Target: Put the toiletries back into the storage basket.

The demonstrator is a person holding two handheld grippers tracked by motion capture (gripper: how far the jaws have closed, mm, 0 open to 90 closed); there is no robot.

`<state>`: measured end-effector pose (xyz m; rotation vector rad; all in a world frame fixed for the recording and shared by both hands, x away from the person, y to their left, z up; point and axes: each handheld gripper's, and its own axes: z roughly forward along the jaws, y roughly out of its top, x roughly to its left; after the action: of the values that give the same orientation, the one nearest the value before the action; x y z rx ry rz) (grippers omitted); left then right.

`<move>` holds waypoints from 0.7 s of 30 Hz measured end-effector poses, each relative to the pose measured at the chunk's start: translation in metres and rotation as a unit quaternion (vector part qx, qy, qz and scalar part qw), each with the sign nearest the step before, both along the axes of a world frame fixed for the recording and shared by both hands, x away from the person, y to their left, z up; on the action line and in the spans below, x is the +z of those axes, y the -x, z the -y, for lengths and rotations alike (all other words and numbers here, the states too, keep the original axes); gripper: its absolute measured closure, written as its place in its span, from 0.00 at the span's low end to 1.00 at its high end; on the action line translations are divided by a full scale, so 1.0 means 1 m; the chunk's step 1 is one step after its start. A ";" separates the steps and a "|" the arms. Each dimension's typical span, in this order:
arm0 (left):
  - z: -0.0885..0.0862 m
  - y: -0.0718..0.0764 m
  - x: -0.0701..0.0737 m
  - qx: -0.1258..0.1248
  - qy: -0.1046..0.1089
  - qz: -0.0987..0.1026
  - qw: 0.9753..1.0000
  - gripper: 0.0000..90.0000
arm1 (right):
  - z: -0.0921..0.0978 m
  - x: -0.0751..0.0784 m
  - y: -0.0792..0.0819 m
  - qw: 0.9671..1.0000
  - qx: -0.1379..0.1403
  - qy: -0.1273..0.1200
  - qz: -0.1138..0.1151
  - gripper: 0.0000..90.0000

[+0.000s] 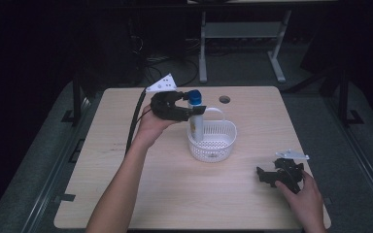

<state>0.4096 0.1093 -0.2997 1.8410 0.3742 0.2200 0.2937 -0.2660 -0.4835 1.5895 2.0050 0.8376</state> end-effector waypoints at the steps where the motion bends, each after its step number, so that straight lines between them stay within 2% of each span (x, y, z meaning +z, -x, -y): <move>1: 0.000 0.000 0.000 0.000 0.000 0.000 1.000 0.41 | 0.000 0.000 0.000 1.000 0.000 0.000 0.000 0.00; 6: 0.004 -0.002 -0.004 0.006 -0.009 0.011 1.000 0.41 | 0.000 0.000 0.000 1.000 0.000 0.000 0.000 0.00; 12: 0.007 -0.003 -0.014 0.009 -0.008 0.012 1.000 0.41 | 0.000 0.000 0.000 1.000 -0.001 0.000 0.000 0.00; 18: 0.010 -0.005 -0.023 0.013 -0.022 0.014 1.000 0.41 | 0.000 0.000 0.000 1.000 -0.001 -0.001 0.000 0.00; 21: 0.010 -0.006 -0.028 0.013 -0.021 0.011 1.000 0.41 | 0.000 0.000 0.000 1.000 -0.001 0.000 0.000 0.00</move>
<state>0.4156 0.0993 -0.3281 1.8743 0.3810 0.2690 0.2937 -0.2658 -0.4835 1.5917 2.0037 0.8367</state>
